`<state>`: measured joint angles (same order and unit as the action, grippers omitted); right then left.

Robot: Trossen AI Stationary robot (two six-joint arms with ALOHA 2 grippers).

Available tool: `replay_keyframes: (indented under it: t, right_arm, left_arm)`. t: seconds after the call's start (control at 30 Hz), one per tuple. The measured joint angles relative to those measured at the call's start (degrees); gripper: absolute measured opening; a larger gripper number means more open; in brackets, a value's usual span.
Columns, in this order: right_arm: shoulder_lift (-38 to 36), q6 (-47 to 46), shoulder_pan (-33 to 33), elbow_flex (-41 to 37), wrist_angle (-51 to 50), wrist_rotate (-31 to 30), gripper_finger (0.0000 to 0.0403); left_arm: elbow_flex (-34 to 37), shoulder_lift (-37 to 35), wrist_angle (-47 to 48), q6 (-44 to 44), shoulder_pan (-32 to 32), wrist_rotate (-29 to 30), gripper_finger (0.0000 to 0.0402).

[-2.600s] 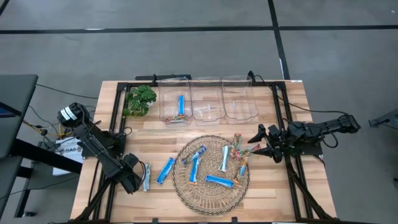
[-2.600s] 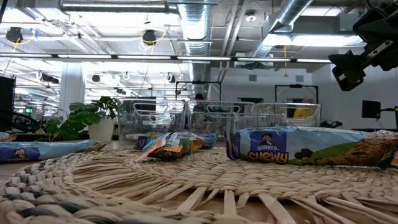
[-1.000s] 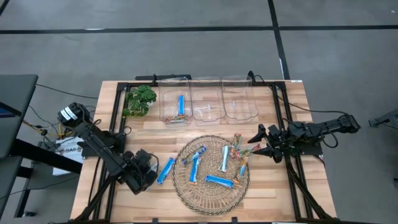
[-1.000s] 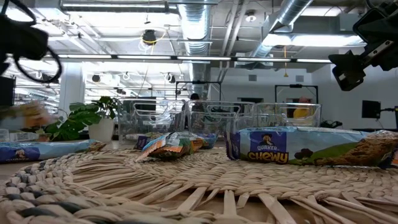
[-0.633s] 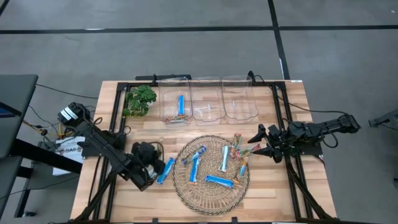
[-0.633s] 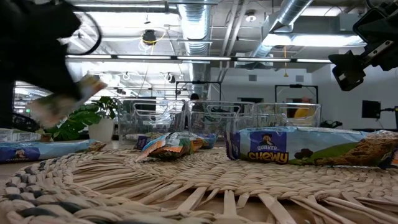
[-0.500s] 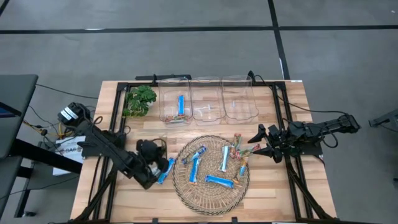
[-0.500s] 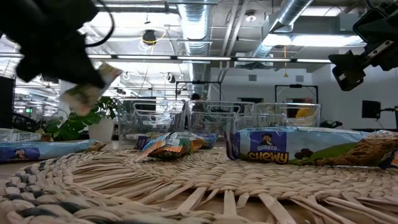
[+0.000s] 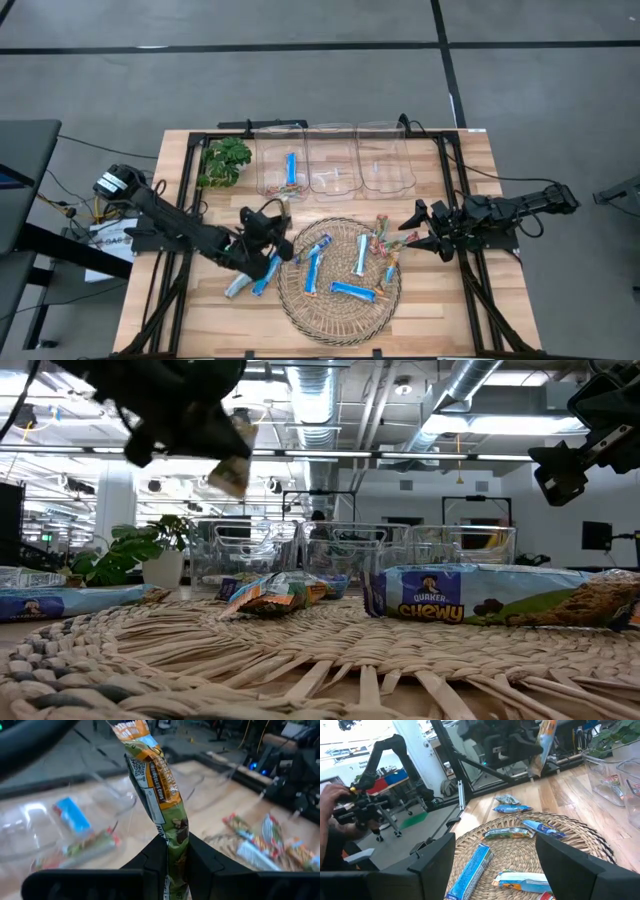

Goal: Pick and place Granola Bars by type
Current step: Put the yellow granola bar into the middle transparent bin

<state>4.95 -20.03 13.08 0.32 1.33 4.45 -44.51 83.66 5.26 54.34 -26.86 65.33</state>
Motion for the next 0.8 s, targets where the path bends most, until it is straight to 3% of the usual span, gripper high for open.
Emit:
replay_keyframes:
  t: [0.2, 0.53, 0.8]
  right_arm:
    - [0.02, 0.02, -0.02, 0.01, 0.01, 0.0, 0.0271]
    - [0.02, 0.0, -0.02, 0.02, 0.01, 0.02, 0.0271]
    - [0.0, 0.0, -0.01, 0.0, 0.0, 0.01, 0.0271]
  left_arm:
    - [-0.02, 0.0, -10.09, -11.83, 4.34, 0.07, 0.0046]
    - [-0.02, -0.02, -18.35, -26.59, 10.92, -1.02, 0.0046]
    - [-0.02, -0.02, -26.57, -33.55, 17.55, -12.02, 0.0046]
